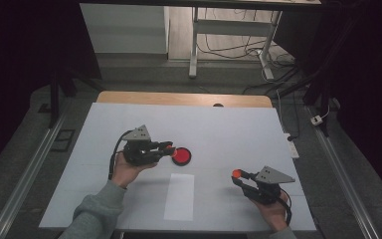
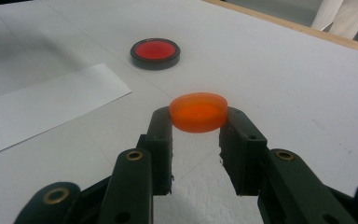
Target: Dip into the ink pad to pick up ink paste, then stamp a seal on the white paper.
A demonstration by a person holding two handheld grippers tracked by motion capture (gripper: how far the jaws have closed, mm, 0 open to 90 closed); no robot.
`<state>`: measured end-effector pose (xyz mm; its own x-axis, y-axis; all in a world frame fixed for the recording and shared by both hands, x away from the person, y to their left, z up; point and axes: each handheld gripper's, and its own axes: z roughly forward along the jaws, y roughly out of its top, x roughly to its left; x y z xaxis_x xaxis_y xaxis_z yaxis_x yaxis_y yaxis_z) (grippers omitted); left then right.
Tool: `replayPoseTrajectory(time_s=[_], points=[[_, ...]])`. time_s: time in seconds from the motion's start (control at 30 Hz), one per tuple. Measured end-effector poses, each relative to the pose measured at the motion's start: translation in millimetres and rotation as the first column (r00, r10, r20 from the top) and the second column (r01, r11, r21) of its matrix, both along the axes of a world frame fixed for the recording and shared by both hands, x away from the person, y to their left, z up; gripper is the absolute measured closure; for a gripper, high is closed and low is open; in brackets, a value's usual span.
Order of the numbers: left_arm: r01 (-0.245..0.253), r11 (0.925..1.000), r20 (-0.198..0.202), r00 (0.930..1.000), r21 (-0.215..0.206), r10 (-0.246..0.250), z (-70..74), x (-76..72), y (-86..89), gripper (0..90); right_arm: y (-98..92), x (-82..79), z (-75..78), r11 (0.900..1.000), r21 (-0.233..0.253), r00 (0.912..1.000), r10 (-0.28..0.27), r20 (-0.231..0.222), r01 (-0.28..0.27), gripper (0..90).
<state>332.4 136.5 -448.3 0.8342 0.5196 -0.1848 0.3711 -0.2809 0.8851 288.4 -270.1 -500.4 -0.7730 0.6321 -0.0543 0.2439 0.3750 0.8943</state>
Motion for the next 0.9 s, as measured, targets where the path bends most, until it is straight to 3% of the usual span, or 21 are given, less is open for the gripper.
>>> replayPoseTrajectory(time_s=[0.9], points=[[0.083,0.9956,-0.010,0.9965,0.044,-0.083,-6.7,-23.1,-9.6,72.4,-1.4,0.2,0.5,1.000,0.007,1.0000,-0.005,0.001,0.005,64.7]])
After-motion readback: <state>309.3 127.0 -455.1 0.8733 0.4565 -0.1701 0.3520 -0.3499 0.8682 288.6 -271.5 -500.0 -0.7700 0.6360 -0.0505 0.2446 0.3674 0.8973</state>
